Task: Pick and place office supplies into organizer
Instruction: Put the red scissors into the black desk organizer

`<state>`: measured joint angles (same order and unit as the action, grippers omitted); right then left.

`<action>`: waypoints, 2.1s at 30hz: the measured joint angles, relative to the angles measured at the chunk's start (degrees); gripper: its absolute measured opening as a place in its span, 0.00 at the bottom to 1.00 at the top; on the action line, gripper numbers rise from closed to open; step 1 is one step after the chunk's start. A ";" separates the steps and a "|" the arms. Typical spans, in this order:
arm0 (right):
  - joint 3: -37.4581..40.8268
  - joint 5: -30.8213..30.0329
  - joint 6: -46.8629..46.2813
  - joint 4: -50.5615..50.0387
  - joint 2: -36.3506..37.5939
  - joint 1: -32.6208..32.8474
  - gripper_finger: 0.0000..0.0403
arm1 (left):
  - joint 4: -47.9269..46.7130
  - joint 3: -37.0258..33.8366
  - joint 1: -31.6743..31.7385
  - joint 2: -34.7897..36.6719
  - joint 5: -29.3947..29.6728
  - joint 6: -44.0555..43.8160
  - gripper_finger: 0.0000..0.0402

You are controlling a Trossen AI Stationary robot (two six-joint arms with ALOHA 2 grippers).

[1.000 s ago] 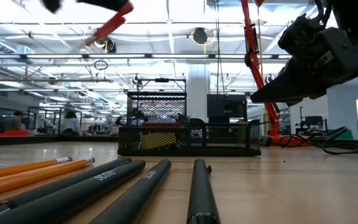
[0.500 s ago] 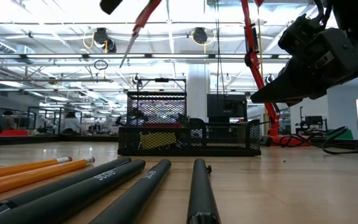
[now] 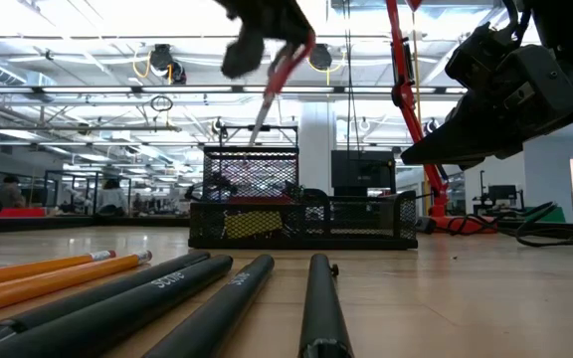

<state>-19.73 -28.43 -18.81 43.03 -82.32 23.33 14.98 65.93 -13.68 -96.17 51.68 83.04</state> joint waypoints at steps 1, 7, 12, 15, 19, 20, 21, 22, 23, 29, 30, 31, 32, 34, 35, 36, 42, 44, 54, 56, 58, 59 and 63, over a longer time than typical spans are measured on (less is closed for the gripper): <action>0.00 -0.01 -0.01 -0.01 0.00 0.00 0.01 | 0.14 0.00 0.44 -0.76 -0.37 1.45 0.06; 0.00 0.01 -0.02 -0.05 -0.49 0.00 0.01 | 2.86 0.00 1.20 -3.90 -2.67 6.93 0.06; 0.00 0.01 -0.24 -0.03 -1.95 0.00 0.01 | 3.02 0.00 0.81 -4.14 -3.76 4.73 0.06; 0.00 -0.01 -0.39 0.15 -2.69 0.00 0.01 | 2.77 0.00 0.43 -4.12 -3.70 3.35 0.06; -0.02 0.01 -0.76 0.14 -3.35 0.00 0.01 | -0.70 -1.08 -0.69 -4.07 -5.97 4.04 0.06; -0.02 0.01 -1.03 0.11 -3.55 0.00 0.01 | -1.60 -1.56 -0.85 -4.07 -7.09 4.18 0.06; -0.02 0.01 -1.30 0.00 -3.66 0.00 0.01 | -1.92 -2.22 -1.06 -4.10 -7.80 4.47 0.06; -0.02 0.01 -1.45 -0.06 -3.67 0.00 0.01 | -1.72 -2.90 -1.18 -4.10 -8.50 5.16 0.06; -0.02 0.01 -1.52 0.06 -3.66 0.00 0.01 | -1.45 -3.49 -1.19 -4.10 -8.85 6.30 0.06; -0.02 -0.01 -1.42 0.82 -3.65 -0.03 0.01 | -1.23 -5.52 -1.12 -4.07 -8.83 8.37 0.06; -0.02 -0.01 -1.40 0.79 -3.65 -0.09 0.01 | -1.15 -5.82 -1.12 -4.07 -8.96 8.36 0.06; -0.02 -0.01 -1.38 0.79 -3.65 -0.12 0.01 | -1.16 -6.14 -1.12 -4.07 -9.36 8.36 0.06; -0.02 -0.01 -1.34 0.88 -3.65 -0.13 0.01 | -1.21 -6.46 -1.12 -4.07 -9.58 8.38 0.06; -0.02 -0.02 -1.04 1.23 -3.65 -0.13 0.01 | -1.37 -7.09 -1.12 -4.07 -10.27 8.40 0.06; -0.02 -0.03 -0.88 1.37 -3.65 -0.13 0.01 | -1.37 -7.36 -1.12 -4.07 -10.73 8.37 0.06; -0.02 -0.03 -0.76 1.46 -3.65 -0.13 0.01 | -1.37 -7.60 -1.12 -4.07 -11.25 8.12 0.06; -0.02 -0.04 -0.03 1.77 -3.65 -0.13 0.01 | -0.29 -7.85 -1.15 -4.07 -12.74 6.05 0.06; -0.02 -0.04 -0.02 1.79 -3.65 -0.15 0.01 | 2.13 -7.89 -1.15 -4.07 -12.62 5.79 0.06; -0.02 -0.04 -0.02 1.76 -3.65 -0.13 0.01 | 3.90 -7.87 -1.41 -4.07 -8.77 1.26 0.06; -0.02 -0.04 -0.04 1.76 -3.65 -0.13 0.01 | 2.91 -7.87 -1.41 -4.07 -8.77 -0.49 0.06; -0.02 -0.04 -0.04 1.76 -3.65 -0.13 0.01 | 2.75 -7.87 -1.41 -4.07 -8.75 -1.66 0.06; -0.02 -0.01 -0.04 1.76 -3.65 -0.13 0.01 | 2.63 -7.87 -1.43 -4.14 -8.73 -2.23 0.06; -0.02 -0.03 -0.15 1.76 -3.65 -0.14 0.01 | 1.74 -7.87 -1.46 -5.14 -8.19 -2.49 0.06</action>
<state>-19.75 -28.46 -18.96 44.80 -85.97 23.19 16.72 58.06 -15.14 -101.31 43.50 80.55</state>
